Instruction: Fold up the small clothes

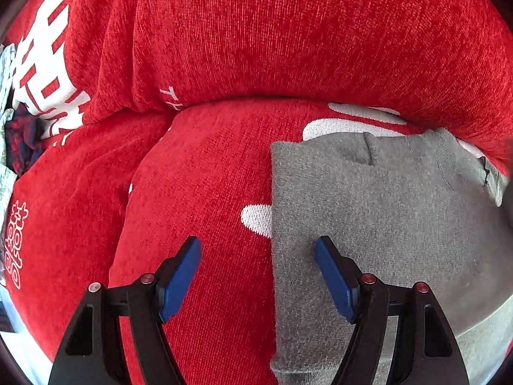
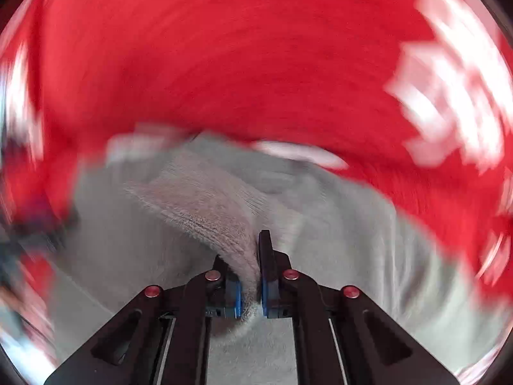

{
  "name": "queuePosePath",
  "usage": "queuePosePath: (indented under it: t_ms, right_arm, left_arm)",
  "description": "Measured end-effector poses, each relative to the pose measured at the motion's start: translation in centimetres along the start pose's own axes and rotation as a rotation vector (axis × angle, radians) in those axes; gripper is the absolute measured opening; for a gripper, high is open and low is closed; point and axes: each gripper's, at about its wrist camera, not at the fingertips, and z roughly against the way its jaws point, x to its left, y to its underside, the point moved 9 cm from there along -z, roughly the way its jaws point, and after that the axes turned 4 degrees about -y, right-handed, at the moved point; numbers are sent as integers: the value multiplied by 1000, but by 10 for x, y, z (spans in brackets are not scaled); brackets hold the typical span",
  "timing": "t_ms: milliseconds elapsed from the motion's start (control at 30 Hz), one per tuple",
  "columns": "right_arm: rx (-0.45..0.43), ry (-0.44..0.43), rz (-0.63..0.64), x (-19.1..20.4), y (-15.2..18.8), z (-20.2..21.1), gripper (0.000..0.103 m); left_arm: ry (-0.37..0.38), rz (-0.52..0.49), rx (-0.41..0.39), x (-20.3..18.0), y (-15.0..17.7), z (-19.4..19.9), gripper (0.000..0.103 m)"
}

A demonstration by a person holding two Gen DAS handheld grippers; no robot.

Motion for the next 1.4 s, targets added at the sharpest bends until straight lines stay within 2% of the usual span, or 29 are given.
queuePosePath:
  t_ms: [33, 67, 100, 133, 167, 200, 333, 367, 400, 433, 500, 567, 633, 700, 767, 800, 933, 1067, 1167, 1233, 1300, 1400]
  right_arm:
    - [-9, -57, -160, -27, 6, 6, 26]
    - [-7, -75, -258, -47, 13, 8, 41]
    - [5, -66, -355, -69, 24, 10, 72]
    - [14, -76, -438, -87, 37, 12, 79]
    - [-3, -150, -502, -94, 44, 17, 77]
    - [-12, -182, -531, -97, 47, 21, 77]
    - [16, -201, -586, -99, 46, 21, 76]
    - [32, -194, -595, -98, 43, 17, 70]
    - [45, -196, -592, -98, 38, 13, 36]
    - [63, -197, -573, -95, 33, 10, 8]
    - [40, -184, -504, -92, 23, 17, 8]
    - [31, -89, -373, -88, 20, 27, 7]
    - [66, -14, -311, -96, 30, 25, 8]
    - [122, 20, -317, -108, 46, 18, 8]
    - [103, -20, -361, -115, 51, 25, 9]
    - [108, -1, -370, -120, 54, 29, 17]
    - [141, 43, -389, -132, 71, 48, 19]
    - [167, 42, -405, -133, 89, 63, 20]
    - [181, 17, -427, -131, 103, 74, 23]
    - [190, -9, -430, -125, 109, 73, 36]
    - [194, -38, -430, -116, 112, 70, 44]
    - [194, -166, -435, -87, 115, 67, 44]
  left_arm:
    - [5, 4, 3, 0, 0, 0, 75]
    - [5, 5, 4, 0, -2, -1, 75]
    - [-1, 6, 6, 2, -2, -2, 78]
    - [-15, 4, 7, 5, -4, -3, 79]
    - [-20, 2, 10, 5, -5, -2, 79]
    - [-25, 1, 12, 6, -6, 0, 79]
    - [-8, -29, -27, -8, -12, 22, 79]
    - [-3, -42, -29, -11, -12, 26, 79]
    - [0, -62, -28, -18, -11, 31, 79]
    - [0, -74, -27, -21, -10, 32, 79]
    - [-12, -101, -19, -27, -6, 31, 79]
    - [-40, -117, -8, -29, 0, 26, 79]
    - [-71, -135, 9, -27, 7, 17, 79]
    - [-59, -133, -4, -24, 7, 15, 79]
    - [-71, -141, 8, -24, 8, 17, 79]
    - [-80, -148, 14, -24, 8, 19, 79]
    - [-68, -193, 37, -37, 15, 34, 79]
    - [-17, -248, 47, -66, 27, 53, 79]
    - [14, -250, 61, -76, 35, 60, 79]
    - [28, -220, 72, -71, 36, 60, 79]
    - [50, -159, 74, -54, 31, 60, 79]
    - [110, -63, 101, -25, 19, 51, 79]
